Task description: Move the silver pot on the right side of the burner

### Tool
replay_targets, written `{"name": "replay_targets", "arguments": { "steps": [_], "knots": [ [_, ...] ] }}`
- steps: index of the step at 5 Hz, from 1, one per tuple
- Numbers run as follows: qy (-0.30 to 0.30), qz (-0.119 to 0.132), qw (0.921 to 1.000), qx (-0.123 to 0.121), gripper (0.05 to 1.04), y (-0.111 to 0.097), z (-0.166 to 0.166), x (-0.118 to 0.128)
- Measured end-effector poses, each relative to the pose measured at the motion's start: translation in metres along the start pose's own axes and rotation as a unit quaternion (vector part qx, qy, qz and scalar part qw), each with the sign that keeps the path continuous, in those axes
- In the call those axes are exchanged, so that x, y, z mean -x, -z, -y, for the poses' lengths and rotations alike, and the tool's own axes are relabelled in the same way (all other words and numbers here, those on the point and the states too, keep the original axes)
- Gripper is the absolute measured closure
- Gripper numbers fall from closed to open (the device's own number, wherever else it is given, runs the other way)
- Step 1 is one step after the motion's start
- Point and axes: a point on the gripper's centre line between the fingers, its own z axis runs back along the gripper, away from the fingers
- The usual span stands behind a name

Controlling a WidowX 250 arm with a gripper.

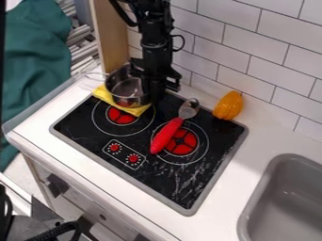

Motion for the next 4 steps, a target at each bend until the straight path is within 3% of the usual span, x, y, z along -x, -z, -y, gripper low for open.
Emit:
{"name": "replay_targets", "arguments": {
  "steps": [2, 4],
  "knots": [
    [-0.005, 0.063, 0.9975, -0.032, 1.023, -0.046, -0.003, 0.001],
    [-0.008, 0.072, 0.9969, -0.029, 1.023, -0.05, -0.018, 0.051]
  ]
}}
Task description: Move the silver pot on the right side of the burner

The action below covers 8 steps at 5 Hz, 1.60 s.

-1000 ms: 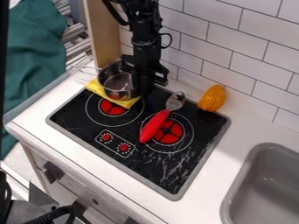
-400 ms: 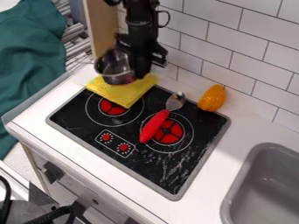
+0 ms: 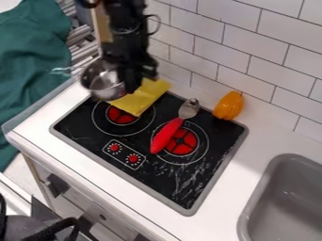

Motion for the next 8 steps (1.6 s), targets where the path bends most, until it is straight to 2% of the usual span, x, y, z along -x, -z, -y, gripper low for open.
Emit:
{"name": "replay_targets", "arguments": {
  "steps": [1, 3, 4, 5, 6, 7, 8],
  "knots": [
    [0.017, -0.006, 0.9998, 0.012, 1.023, 0.008, 0.002, 0.027],
    [0.061, -0.007, 0.998, 0.019, 1.023, 0.013, 0.008, 0.057],
    [0.093, 0.007, 0.9956, -0.005, 1.023, 0.0, 0.015, 0.055],
    [0.105, 0.017, 0.9941, -0.022, 1.023, -0.014, 0.04, 0.054],
    [0.125, 0.017, 0.9918, -0.023, 1.023, -0.015, 0.065, 0.058],
    [0.163, 0.016, 0.9862, -0.023, 1.023, -0.014, 0.096, 0.049],
    [0.191, 0.008, 0.9816, -0.009, 1.023, -0.005, 0.125, 0.044]
  ]
}}
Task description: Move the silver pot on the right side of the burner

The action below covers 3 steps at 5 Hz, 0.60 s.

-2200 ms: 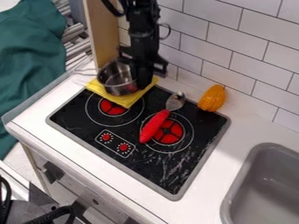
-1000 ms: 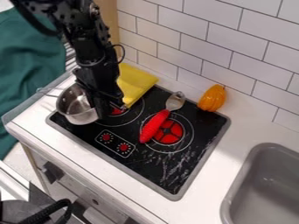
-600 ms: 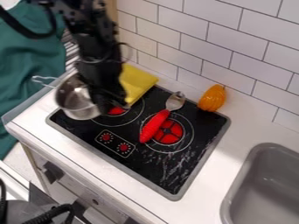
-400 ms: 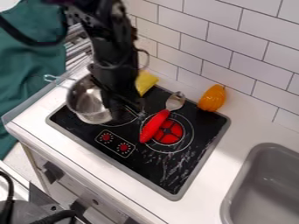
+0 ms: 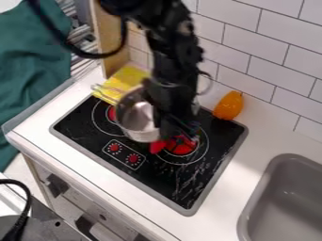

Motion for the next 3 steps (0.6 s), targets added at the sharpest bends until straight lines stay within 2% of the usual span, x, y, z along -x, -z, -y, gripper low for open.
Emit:
{"name": "replay_targets", "arguments": {
  "steps": [1, 2, 3],
  "knots": [
    [0.032, -0.009, 0.9994, 0.008, 1.023, 0.009, 0.023, -0.018],
    [0.06, -0.036, 0.9974, 0.015, 1.023, 0.025, 0.033, -0.035],
    [0.042, -0.064, 0.9961, 0.044, 1.023, 0.041, 0.04, -0.043]
  ]
}}
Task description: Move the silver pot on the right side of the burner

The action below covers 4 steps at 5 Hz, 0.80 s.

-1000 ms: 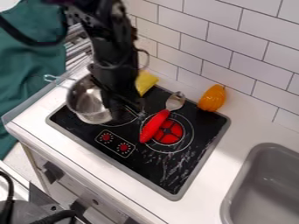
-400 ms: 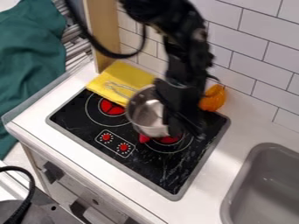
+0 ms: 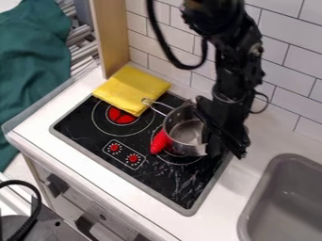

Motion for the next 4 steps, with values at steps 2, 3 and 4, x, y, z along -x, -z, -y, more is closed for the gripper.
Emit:
{"name": "replay_targets", "arguments": {
  "steps": [2, 3, 4],
  "knots": [
    [-0.068, -0.006, 0.9969, 0.039, 1.024, 0.01, -0.003, -0.004],
    [-0.071, -0.001, 0.9968, 0.037, 1.024, 0.009, -0.002, 0.001],
    [-0.085, 0.002, 0.996, 0.03, 1.024, 0.005, -0.003, 0.007]
  ]
}}
